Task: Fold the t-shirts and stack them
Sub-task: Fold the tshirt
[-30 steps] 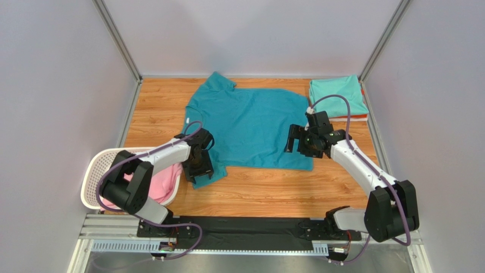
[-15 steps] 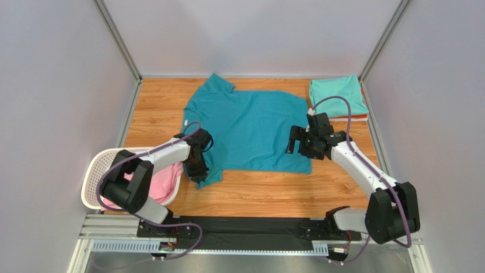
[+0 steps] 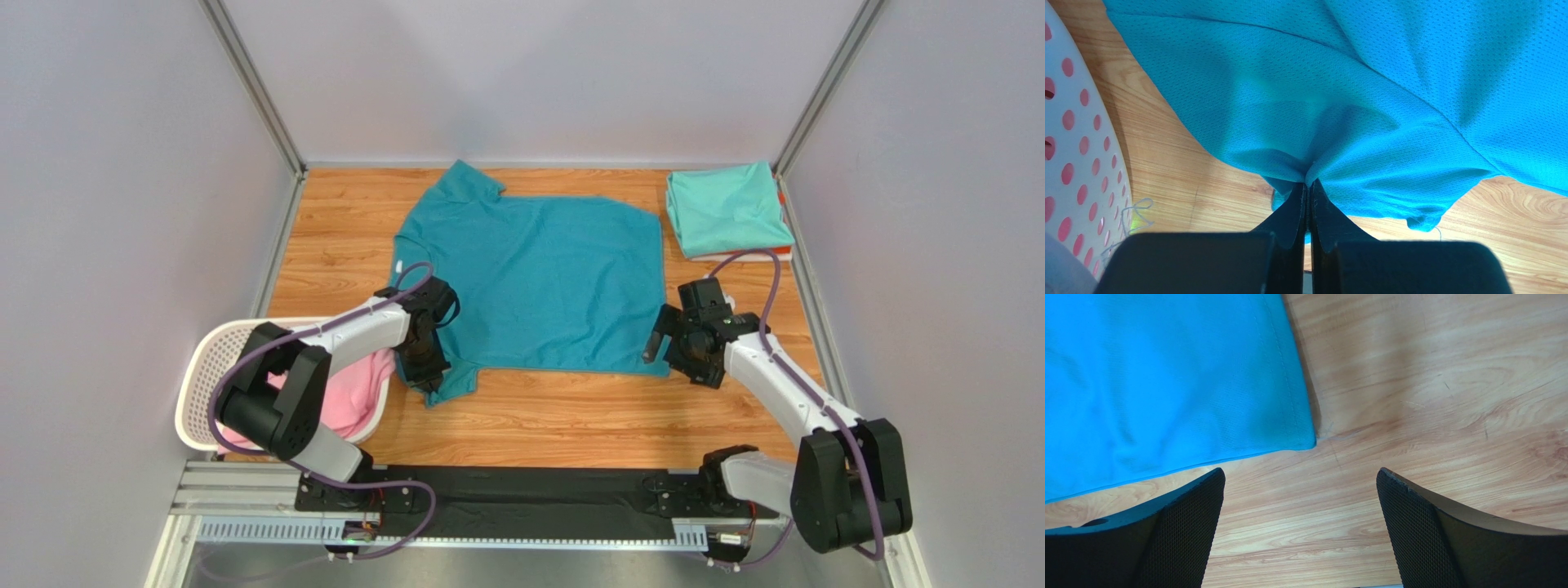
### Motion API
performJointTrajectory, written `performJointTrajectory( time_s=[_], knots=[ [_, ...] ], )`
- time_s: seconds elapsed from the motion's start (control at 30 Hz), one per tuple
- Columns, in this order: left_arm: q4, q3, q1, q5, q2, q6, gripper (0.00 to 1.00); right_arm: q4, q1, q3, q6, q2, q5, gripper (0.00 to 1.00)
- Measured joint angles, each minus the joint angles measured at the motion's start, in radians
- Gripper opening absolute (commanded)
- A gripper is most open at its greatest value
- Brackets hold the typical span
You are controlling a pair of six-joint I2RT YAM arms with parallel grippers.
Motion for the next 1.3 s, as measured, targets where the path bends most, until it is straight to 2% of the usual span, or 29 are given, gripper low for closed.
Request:
performJointTrajectory(
  time_s=[0.17,0.43,0.73,0.8,0.83,0.93,1.13,1.3],
  knots=[
    [0.0,0.0,0.0,0.0,-0.002,0.0,0.0,0.007,0.0,-0.033,0.025,0.008,0.004,0.85],
    [0.001,-0.002,0.0,0.0,-0.004,0.001,0.0,0.096,-0.001,-0.04,0.038,0.115,-0.016,0.55],
    [0.004,-0.006,0.0,0.007,-0.008,0.005,0.0,0.151,-0.001,-0.058,0.048,0.132,-0.019,0.35],
    [0.005,-0.01,0.0,0.008,-0.011,0.004,0.0,0.16,-0.002,-0.058,0.048,0.138,-0.019,0.28],
    [0.005,-0.012,0.0,0.01,-0.013,0.004,0.0,0.166,-0.002,-0.058,0.047,0.14,-0.019,0.19],
    [0.005,-0.016,0.0,0.014,-0.018,0.004,0.0,0.183,-0.002,-0.059,0.049,0.148,-0.02,0.08],
    [0.005,-0.035,0.0,0.034,-0.037,0.003,0.0,0.179,-0.002,-0.071,0.05,0.128,-0.018,0.02],
    [-0.024,-0.056,-0.008,0.038,-0.073,0.003,0.0,0.087,-0.002,-0.097,0.051,0.028,-0.011,0.01]
  ],
)
